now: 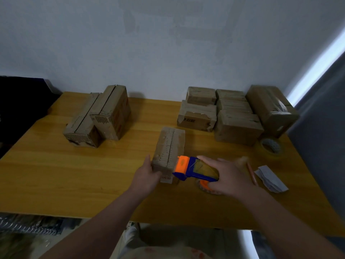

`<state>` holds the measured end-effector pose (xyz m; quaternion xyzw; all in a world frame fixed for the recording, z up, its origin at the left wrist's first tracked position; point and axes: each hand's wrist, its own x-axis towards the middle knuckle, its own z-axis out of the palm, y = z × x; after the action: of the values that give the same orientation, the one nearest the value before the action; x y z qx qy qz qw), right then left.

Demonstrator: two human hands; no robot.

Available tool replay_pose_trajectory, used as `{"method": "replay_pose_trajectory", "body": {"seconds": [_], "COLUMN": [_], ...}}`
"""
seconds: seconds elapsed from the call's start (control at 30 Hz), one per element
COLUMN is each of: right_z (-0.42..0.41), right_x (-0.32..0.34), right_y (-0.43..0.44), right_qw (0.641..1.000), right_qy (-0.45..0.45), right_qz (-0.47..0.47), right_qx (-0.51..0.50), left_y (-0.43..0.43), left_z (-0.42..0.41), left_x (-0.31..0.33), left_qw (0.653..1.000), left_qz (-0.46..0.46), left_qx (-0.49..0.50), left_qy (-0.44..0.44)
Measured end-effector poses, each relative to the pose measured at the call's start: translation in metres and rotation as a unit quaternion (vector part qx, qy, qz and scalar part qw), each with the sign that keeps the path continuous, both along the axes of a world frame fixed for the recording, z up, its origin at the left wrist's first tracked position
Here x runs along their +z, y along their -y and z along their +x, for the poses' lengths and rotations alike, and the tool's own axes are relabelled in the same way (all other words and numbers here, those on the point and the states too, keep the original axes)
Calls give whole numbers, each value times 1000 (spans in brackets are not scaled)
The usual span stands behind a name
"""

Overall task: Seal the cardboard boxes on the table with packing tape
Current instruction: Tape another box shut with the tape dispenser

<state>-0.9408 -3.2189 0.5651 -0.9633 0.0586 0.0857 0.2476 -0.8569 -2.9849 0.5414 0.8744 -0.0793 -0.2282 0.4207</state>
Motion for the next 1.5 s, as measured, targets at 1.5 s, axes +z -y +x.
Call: {"method": "replay_pose_trajectory", "body": {"seconds": [1.5], "right_z": [26], "right_x": [10], "right_y": [10], "right_qw": [981], "right_qy": [-187], "right_qz": [46], "right_qx": [-26], "left_y": [14], "left_z": [1], "left_x": [-8], "left_qw": [880], "left_qz": [281], "left_qx": [-263], "left_qy": [279]}}
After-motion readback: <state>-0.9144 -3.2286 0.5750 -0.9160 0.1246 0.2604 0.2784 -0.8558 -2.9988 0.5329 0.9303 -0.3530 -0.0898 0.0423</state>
